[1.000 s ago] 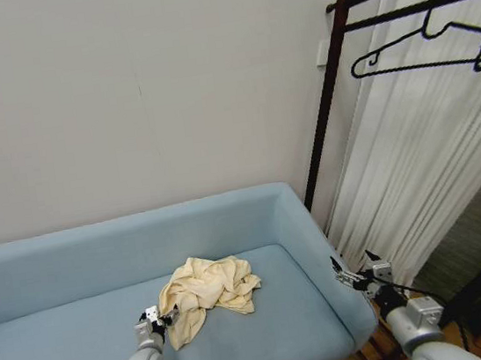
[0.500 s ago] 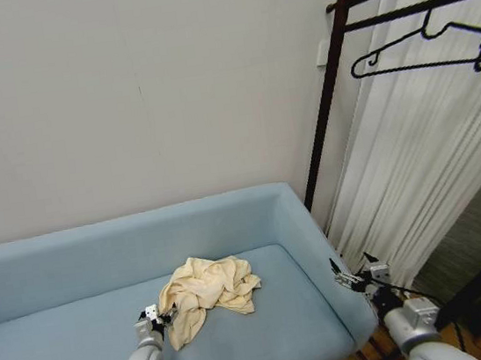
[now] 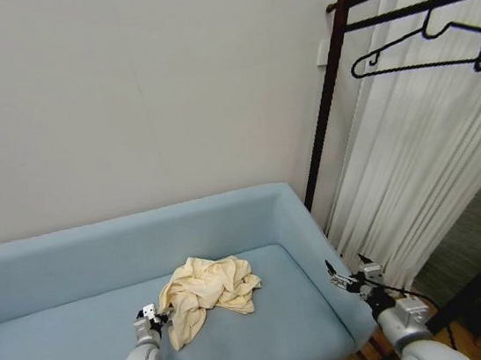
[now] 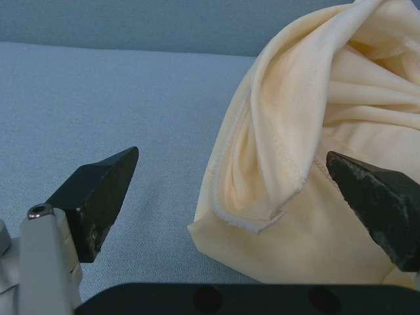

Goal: Pick up the clothes from the sofa and hang them on the clothes hanger.

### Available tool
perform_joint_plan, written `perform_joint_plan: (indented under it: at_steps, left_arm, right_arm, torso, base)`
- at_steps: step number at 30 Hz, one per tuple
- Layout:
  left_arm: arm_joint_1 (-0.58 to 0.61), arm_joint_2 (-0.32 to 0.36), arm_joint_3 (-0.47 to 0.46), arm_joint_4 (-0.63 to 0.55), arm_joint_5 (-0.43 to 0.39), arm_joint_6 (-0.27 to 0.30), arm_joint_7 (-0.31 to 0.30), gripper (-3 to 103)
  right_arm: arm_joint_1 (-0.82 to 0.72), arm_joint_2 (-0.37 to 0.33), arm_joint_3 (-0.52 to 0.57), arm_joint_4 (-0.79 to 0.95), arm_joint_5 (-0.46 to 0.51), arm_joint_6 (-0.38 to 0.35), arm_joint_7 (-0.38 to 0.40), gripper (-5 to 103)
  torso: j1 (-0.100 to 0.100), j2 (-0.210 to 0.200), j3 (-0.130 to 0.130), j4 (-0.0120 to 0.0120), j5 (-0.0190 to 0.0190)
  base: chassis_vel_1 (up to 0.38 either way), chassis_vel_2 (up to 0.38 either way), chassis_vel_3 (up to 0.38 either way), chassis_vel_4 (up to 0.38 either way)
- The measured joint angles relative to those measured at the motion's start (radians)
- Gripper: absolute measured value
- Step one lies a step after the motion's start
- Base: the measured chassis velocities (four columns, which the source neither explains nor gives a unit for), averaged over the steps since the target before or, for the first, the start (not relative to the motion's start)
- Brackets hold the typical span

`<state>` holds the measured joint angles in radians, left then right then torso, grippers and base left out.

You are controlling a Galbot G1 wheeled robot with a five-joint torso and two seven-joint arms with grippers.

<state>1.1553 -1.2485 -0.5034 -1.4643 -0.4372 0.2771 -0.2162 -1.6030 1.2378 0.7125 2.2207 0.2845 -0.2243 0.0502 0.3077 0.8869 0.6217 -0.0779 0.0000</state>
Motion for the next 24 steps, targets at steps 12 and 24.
perform_joint_plan:
  at_steps: [12,24]
  left_arm:
    - [-0.009,-0.010,0.007,0.034,0.038,-0.020,0.017,54]
    - [-0.009,-0.012,0.011,0.039,0.060,-0.035,0.027,16]
  right_arm:
    - [0.019,-0.012,-0.015,-0.020,-0.001,0.002,0.000,100]
    - [0.025,-0.012,-0.027,-0.024,-0.004,0.002,0.002,100]
  torso:
    - [0.000,0.000,0.000,0.0000,0.0000]
    - [0.000,0.000,0.000,0.0000,0.0000]
  base:
    - [0.000,0.000,0.000,0.000]
    - [0.000,0.000,0.000,0.000]
